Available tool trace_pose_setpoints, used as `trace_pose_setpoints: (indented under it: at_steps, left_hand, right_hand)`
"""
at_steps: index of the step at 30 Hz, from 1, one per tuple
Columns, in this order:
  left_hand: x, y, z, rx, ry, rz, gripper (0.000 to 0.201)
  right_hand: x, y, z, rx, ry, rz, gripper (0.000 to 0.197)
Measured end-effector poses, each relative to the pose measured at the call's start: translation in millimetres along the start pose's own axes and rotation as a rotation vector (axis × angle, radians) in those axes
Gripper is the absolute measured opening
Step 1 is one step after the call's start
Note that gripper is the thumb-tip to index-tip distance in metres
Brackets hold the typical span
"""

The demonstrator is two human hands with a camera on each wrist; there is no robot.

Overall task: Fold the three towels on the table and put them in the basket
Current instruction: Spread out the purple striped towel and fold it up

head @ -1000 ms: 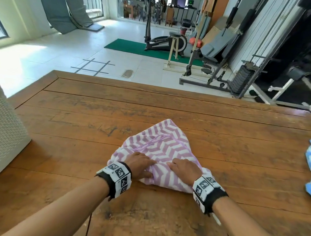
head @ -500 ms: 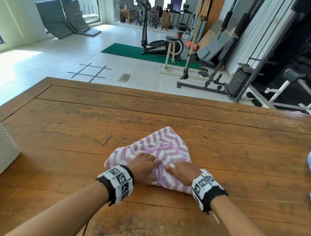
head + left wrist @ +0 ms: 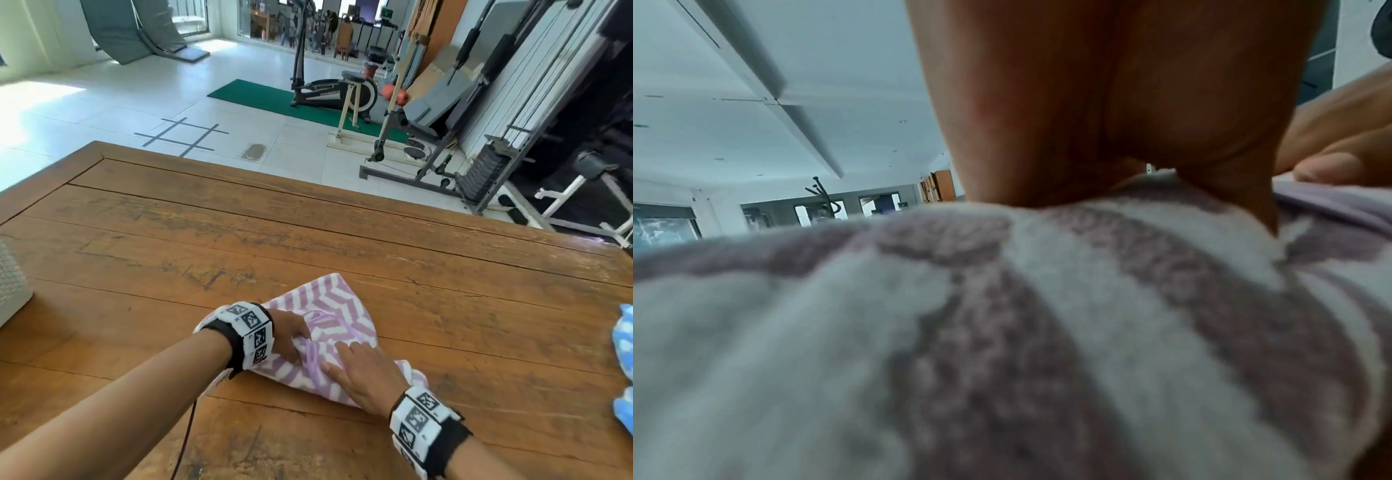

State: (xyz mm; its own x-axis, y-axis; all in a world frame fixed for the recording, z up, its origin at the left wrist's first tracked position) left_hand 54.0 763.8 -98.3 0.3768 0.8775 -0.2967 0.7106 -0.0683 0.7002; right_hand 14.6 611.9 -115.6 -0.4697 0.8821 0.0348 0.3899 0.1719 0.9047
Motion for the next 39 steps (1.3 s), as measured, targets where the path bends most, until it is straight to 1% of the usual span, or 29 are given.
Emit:
trace_pose_setpoints:
  at_steps: [1, 2, 4, 5, 6, 7, 8, 9, 10, 12, 14, 15, 17, 18, 19, 21, 24, 27, 28, 29, 31, 33, 34, 37, 38, 39]
  left_hand:
    - [0, -2, -3, 0.008, 0.018, -0.001, 0.058]
    - [-2, -3, -7, -0.009, 0.023, 0.015, 0.061]
    - [-7, -6, -17, -0.134, -0.018, 0.108, 0.062]
    - [-11, -9, -23, -0.212, -0.057, 0.169, 0.062]
    - [-16, -14, -29, -0.259, -0.095, 0.222, 0.065]
    - [-21, -22, -34, -0.266, -0.121, 0.275, 0.072]
    - [-24, -31, -38, -0.25, -0.12, 0.324, 0.079]
    - [-25, -38, -39, -0.239, -0.104, 0.363, 0.082]
    - [-25, -43, -40, -0.253, -0.09, 0.382, 0.079]
    - [-23, -46, -39, -0.297, -0.081, 0.362, 0.065]
    - [-21, -44, -38, -0.29, -0.083, 0.352, 0.058]
    - [-22, -42, -38, -0.277, -0.08, 0.357, 0.057]
    - [-21, -38, -40, -0.245, -0.058, 0.364, 0.057]
    - [-20, -37, -40, -0.244, -0.045, 0.361, 0.057]
    - [-21, -37, -42, -0.248, -0.027, 0.355, 0.057]
    - [-24, -39, -46, -0.268, 0.016, 0.353, 0.059]
    - [-29, -49, -61, -0.374, 0.116, 0.233, 0.066]
    - [-19, -63, -80, -0.503, 0.206, 0.053, 0.06]
    - [-13, -69, -85, -0.514, 0.226, -0.041, 0.059]
    - [-8, -76, -88, -0.485, 0.235, -0.16, 0.063]
    - [1, -95, -90, -0.367, 0.219, -0.393, 0.077]
    - [6, -106, -95, -0.321, 0.202, -0.513, 0.085]
    - [9, -108, -98, -0.325, 0.198, -0.527, 0.086]
    - [15, -111, -111, -0.332, 0.198, -0.495, 0.084]
    - [17, -112, -115, -0.323, 0.194, -0.48, 0.083]
    - [17, -112, -117, -0.314, 0.185, -0.463, 0.083]
  right_hand:
    - [3, -1, 0, -0.013, 0.008, -0.002, 0.097]
    - [5, 2, -1, -0.012, 0.001, 0.005, 0.084]
    - [5, 6, 0, 0.034, -0.025, 0.052, 0.051]
    - [5, 7, 1, 0.073, -0.032, 0.073, 0.044]
    - [6, 8, 1, 0.111, -0.036, 0.108, 0.043]
    - [7, 7, 1, 0.132, -0.031, 0.142, 0.044]
    - [10, 7, -1, 0.155, -0.018, 0.146, 0.043]
    - [13, 6, -1, 0.181, 0.0, 0.14, 0.042]
    - [17, 5, -2, 0.202, 0.027, 0.115, 0.042]
    - [24, 8, -8, 0.228, 0.048, 0.119, 0.044]
    - [28, 7, -18, 0.243, 0.038, 0.092, 0.047]
    - [27, 6, -23, 0.244, 0.019, 0.059, 0.052]
    - [20, 0, -34, 0.217, -0.055, -0.021, 0.073]
    - [17, -3, -39, 0.213, -0.072, -0.057, 0.078]
    - [17, -6, -43, 0.22, -0.07, -0.065, 0.077]
    - [21, -12, -48, 0.242, -0.053, 0.025, 0.068]
    - [39, -19, -47, 0.321, -0.049, 0.244, 0.069]
    - [62, -26, -47, 0.342, -0.012, 0.386, 0.075]
    - [70, -29, -47, 0.344, 0.009, 0.424, 0.077]
    - [79, -33, -47, 0.345, 0.032, 0.47, 0.078]
    - [99, -40, -47, 0.37, 0.049, 0.584, 0.072]
    - [119, -44, -48, 0.391, 0.086, 0.695, 0.065]
    - [126, -46, -50, 0.408, 0.109, 0.707, 0.062]
    - [134, -54, -57, 0.5, 0.158, 0.69, 0.068]
    - [131, -52, -61, 0.494, 0.179, 0.637, 0.066]
    - [125, -50, -63, 0.453, 0.211, 0.542, 0.061]
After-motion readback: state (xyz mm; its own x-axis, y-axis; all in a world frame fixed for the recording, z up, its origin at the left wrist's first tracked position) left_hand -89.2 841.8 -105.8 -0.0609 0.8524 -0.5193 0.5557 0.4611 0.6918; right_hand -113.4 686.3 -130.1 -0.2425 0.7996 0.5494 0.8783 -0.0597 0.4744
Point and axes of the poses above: each hand's wrist, its own z-axis towards the middle knuckle, its own y-axis out of the back of the hand, x = y × z, the point moved 5 cm from there along z, towards the middle knuckle, and after that the axes turned 8 degrees about x, right-handed, at the moved point
